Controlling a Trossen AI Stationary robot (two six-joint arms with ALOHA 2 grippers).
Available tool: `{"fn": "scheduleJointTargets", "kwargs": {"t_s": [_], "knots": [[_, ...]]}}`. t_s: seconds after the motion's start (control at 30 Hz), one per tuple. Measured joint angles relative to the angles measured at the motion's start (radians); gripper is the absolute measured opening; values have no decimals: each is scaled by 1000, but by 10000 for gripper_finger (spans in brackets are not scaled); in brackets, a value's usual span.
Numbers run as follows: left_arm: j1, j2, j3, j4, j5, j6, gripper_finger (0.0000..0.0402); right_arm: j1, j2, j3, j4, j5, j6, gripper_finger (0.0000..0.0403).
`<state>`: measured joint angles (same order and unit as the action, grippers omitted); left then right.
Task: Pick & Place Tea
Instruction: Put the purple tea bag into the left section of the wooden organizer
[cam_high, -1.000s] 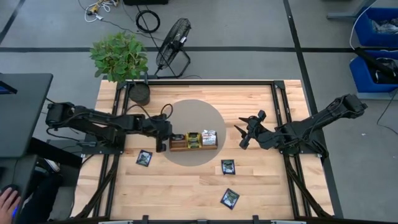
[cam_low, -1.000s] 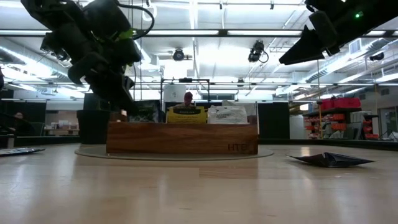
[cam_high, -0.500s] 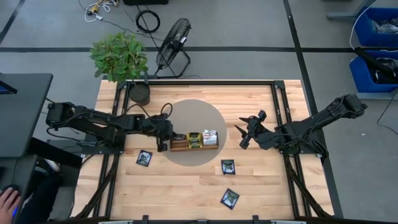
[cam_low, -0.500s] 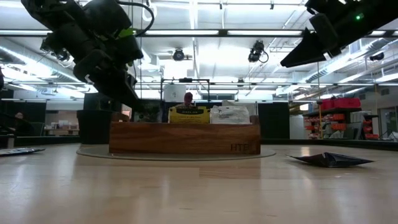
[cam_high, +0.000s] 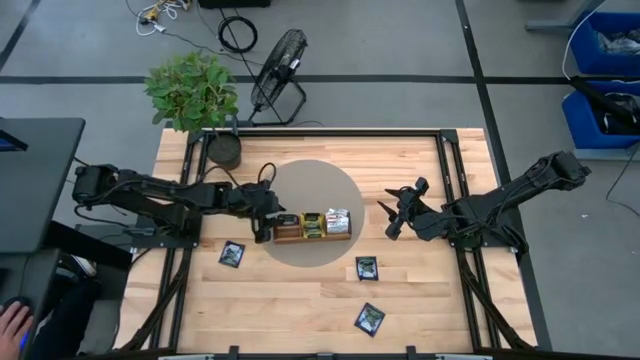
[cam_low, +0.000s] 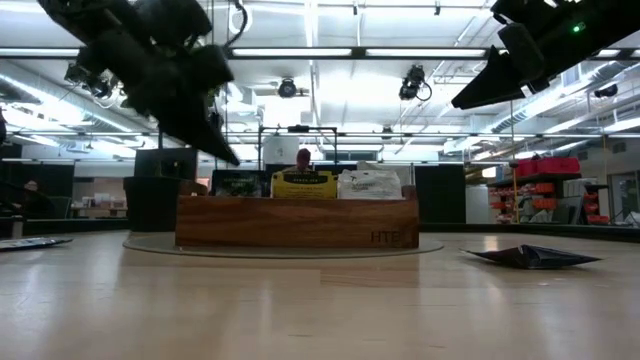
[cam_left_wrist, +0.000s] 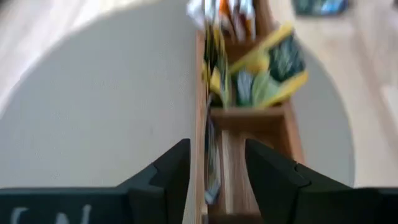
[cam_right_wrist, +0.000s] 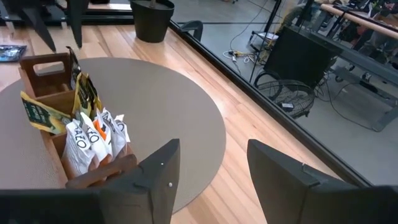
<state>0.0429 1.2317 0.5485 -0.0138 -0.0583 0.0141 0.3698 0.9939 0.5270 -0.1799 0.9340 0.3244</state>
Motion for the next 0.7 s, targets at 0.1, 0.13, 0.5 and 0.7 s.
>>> {"fn": "scheduleJointTargets", "kwargs": {"t_s": [0.1,0.13,0.5,0.7], "knots": [[0,-29,36,0,0,32,165,0,0,0,2,0,-6,196],[0,-44,45,-6,0,50,165,0,0,0,6,0,-9,196],[-30,-238,49,9,50,-16,165,5,0,0,23,-153,36,196],[-106,-258,49,71,63,1,165,19,2,0,28,-303,32,196]]}}
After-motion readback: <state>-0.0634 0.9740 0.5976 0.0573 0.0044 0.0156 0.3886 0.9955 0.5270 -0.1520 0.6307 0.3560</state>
